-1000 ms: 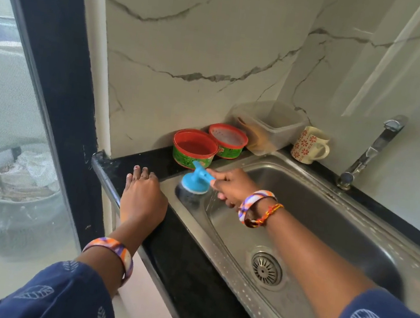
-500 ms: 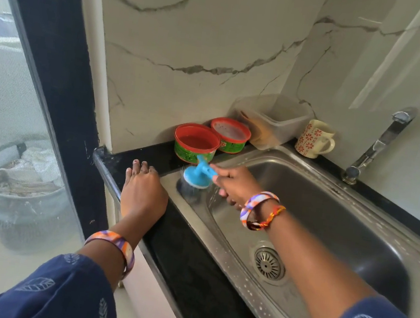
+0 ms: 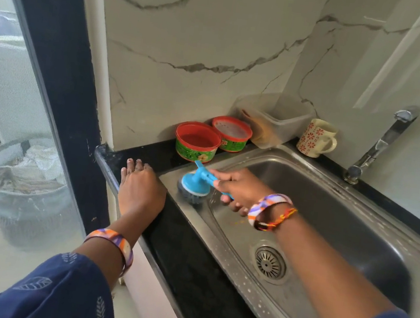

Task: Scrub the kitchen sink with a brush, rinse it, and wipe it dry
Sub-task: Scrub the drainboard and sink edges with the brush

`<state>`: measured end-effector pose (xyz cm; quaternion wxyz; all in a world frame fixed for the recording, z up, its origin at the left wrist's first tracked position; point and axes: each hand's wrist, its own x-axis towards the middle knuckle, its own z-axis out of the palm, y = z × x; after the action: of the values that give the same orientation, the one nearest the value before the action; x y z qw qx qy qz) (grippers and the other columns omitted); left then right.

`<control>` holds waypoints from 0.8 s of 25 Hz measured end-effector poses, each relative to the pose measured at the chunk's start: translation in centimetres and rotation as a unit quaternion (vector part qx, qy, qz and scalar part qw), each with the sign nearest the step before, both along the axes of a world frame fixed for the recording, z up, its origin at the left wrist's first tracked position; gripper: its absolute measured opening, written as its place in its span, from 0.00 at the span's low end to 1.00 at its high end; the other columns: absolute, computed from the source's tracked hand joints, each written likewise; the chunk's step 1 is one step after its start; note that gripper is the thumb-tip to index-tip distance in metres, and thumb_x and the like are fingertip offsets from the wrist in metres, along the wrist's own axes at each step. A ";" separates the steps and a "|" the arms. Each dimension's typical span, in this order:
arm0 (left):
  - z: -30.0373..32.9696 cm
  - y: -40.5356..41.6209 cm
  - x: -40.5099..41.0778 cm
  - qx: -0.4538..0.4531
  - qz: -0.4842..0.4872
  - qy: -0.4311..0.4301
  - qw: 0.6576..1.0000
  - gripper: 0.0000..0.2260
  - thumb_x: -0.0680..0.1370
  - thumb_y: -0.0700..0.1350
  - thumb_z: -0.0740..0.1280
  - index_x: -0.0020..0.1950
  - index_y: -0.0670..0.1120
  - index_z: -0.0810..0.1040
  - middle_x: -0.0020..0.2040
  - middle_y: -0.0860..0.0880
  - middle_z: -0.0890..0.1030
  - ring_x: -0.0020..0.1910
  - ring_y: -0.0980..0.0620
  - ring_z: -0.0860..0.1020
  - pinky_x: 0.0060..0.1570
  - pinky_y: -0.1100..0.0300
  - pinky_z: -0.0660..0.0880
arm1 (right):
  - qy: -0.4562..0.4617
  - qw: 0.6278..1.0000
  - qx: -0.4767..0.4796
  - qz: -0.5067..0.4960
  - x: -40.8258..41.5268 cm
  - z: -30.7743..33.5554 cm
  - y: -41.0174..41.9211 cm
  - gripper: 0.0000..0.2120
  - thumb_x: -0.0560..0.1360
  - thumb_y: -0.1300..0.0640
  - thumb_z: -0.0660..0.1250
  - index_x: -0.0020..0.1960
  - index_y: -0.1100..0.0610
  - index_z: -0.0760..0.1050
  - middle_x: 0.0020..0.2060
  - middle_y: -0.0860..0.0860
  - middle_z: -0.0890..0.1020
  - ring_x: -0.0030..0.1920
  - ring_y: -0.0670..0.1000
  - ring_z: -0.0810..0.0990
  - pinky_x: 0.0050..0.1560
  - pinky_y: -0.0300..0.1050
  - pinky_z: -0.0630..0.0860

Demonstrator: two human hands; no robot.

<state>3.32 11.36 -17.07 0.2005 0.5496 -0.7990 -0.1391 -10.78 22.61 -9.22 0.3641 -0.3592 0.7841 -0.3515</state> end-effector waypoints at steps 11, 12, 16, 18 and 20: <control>0.2 -0.1 0.1 0.029 0.021 0.005 0.999 0.23 0.80 0.38 0.57 0.75 0.37 0.59 0.77 0.41 0.56 0.77 0.45 0.49 0.76 0.52 0.47 | -0.009 0.998 -0.026 0.061 2.2 1.5 -2.9 0.20 0.80 0.63 0.58 0.71 0.56 0.67 0.28 0.50 0.67 0.12 0.40 0.61 0.14 0.28 0.56; 0.2 -0.2 0.1 0.028 0.021 0.002 0.999 0.23 0.79 0.38 0.57 0.75 0.37 0.60 0.76 0.41 0.57 0.77 0.45 0.50 0.76 0.52 0.47 | 0.000 0.996 -0.023 0.081 2.7 1.8 -2.6 0.20 0.80 0.64 0.58 0.71 0.56 0.67 0.28 0.50 0.67 0.12 0.40 0.62 0.15 0.28 0.56; 0.0 -0.4 0.2 0.030 0.020 0.020 0.999 0.24 0.77 0.35 0.57 0.74 0.36 0.61 0.76 0.41 0.59 0.77 0.45 0.51 0.76 0.53 0.47 | 0.086 0.979 0.072 0.170 0.7 3.6 1.9 0.19 0.80 0.61 0.60 0.69 0.52 0.69 0.27 0.48 0.68 0.15 0.40 0.63 0.18 0.29 0.58; -0.1 -0.5 0.1 0.031 0.015 0.015 0.999 0.24 0.78 0.36 0.57 0.75 0.37 0.60 0.76 0.41 0.58 0.77 0.45 0.50 0.75 0.53 0.46 | 0.085 0.978 0.081 0.170 -0.3 3.0 3.8 0.19 0.79 0.59 0.60 0.69 0.49 0.69 0.26 0.49 0.67 0.19 0.40 0.62 0.21 0.33 0.58; -0.2 -0.6 0.0 0.029 0.003 -0.016 0.999 0.23 0.80 0.40 0.55 0.75 0.37 0.58 0.77 0.41 0.56 0.77 0.45 0.49 0.75 0.52 0.46 | 0.085 0.988 -0.004 0.126 0.7 0.8 3.3 0.19 0.80 0.61 0.59 0.70 0.52 0.68 0.26 0.47 0.67 0.18 0.39 0.62 0.21 0.29 0.59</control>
<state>3.30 10.75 -17.27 0.1721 0.5594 -0.7963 -0.1529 -10.12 25.91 -8.40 0.3359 -0.4851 0.7593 -0.2745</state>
